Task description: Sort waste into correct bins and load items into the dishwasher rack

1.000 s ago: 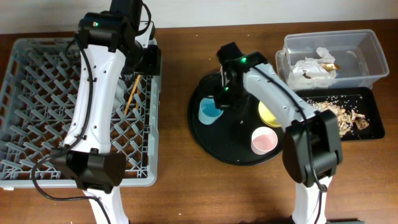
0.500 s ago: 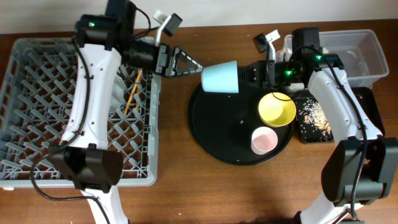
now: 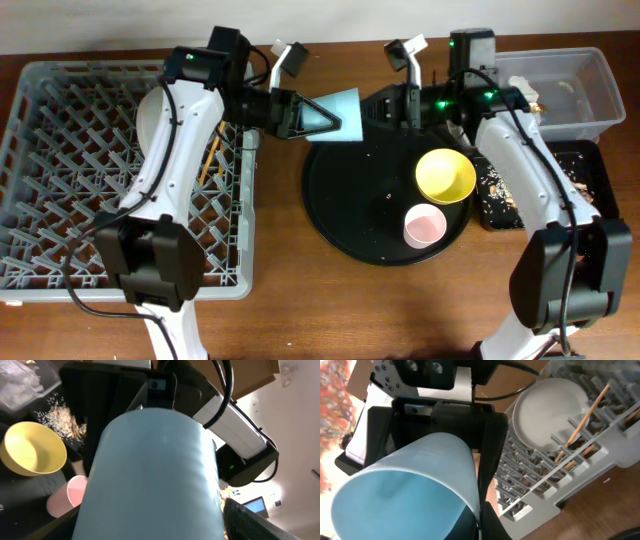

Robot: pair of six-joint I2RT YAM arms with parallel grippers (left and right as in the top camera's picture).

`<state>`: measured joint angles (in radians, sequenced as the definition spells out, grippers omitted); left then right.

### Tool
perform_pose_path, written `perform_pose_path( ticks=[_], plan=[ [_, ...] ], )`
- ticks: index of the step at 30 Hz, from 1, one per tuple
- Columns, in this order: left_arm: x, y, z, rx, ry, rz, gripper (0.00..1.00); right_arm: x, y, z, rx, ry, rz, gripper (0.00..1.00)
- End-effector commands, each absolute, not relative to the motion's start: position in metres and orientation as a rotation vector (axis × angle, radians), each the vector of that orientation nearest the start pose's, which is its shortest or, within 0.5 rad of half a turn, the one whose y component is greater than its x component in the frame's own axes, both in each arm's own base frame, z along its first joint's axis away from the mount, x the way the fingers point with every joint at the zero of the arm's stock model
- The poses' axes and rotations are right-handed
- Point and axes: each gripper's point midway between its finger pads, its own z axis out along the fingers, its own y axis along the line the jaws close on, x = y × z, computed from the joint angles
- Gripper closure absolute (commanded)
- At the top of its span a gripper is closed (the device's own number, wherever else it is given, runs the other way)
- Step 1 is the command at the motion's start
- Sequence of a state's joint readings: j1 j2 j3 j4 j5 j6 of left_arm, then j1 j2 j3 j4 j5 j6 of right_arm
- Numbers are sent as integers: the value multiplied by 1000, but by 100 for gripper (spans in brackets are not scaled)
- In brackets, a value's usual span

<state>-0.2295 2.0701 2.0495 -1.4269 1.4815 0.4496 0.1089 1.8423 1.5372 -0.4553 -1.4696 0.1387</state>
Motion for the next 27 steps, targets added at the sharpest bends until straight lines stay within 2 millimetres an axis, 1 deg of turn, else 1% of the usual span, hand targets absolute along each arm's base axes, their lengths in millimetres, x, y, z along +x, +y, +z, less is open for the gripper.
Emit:
perform_pose_path(
  ticks=[1, 4, 5, 7, 8, 9, 10, 12, 13, 14, 16, 18, 19, 20, 21, 22, 23, 24, 25, 26, 27],
  plan=[
    [348, -263, 322, 854, 1918, -1985, 20, 392, 221, 283, -652, 1974, 1765, 96],
    [348, -263, 322, 853, 1920, -1986, 29, 394, 222, 285, -653, 1968, 1762, 96],
    [348, -263, 322, 853, 1920, -1985, 48, 395, 222, 286, -658, 1962, 1759, 95],
    [348, -263, 322, 854, 1920, -1985, 60, 395, 222, 285, -658, 1962, 1759, 91],
    [348, -263, 322, 853, 1920, -1985, 62, 395, 222, 285, -658, 1962, 1759, 80],
    [348, -263, 322, 853, 1919, -1985, 64, 395, 222, 285, -657, 1962, 1759, 64],
    [349, -262, 322, 853, 1918, -1983, 64, 395, 222, 285, -658, 1962, 1759, 53],
    [352, -258, 322, 840, 1918, -1976, 64, 396, 220, 285, -651, 1962, 1755, 42],
    [355, -254, 322, 825, 1919, -1969, 65, 400, 213, 285, -631, 1963, 1745, 38],
    [359, -248, 323, 805, 1922, -1961, 65, 405, 204, 285, -599, 1967, 1735, 34],
    [366, -234, 323, 778, 1940, -1910, 65, 422, 171, 282, -478, 1995, 1680, 28],
    [373, -220, 314, 781, 2051, -1744, 66, 438, 128, 269, -287, 2067, 1593, 24],
    [377, -209, 305, 771, 2180, -1577, 66, 443, 105, 254, -176, 2133, 1518, 23],
    [381, -198, 298, 753, 2295, -1394, 66, 443, 93, 243, -117, 2183, 1466, 23],
    [386, -186, 292, 711, 2396, -1216, 67, 441, 82, 227, -52, 2259, 1395, 23],
    [396, -150, 283, 565, 2564, -834, 67, 434, 70, 201, 30, 2399, 1262, 22],
    [397, -134, 281, 500, 2608, -695, 67, 429, 66, 189, 56, 2465, 1200, 22],
    [397, -101, 278, 373, 2680, -437, 67, 420, 63, 174, 78, 2560, 1111, 23],
    [391, -81, 275, 295, 2732, -287, 67, 415, 60, 164, 103, 2624, 1041, 22],
    [384, -67, 270, 236, 2783, -192, 67, 411, 57, 158, 119, 2668, 990, 22],
    [376, -58, 263, 187, 2837, -128, 67, 408, 55, 153, 131, 2698, 952, 22]
  ],
)
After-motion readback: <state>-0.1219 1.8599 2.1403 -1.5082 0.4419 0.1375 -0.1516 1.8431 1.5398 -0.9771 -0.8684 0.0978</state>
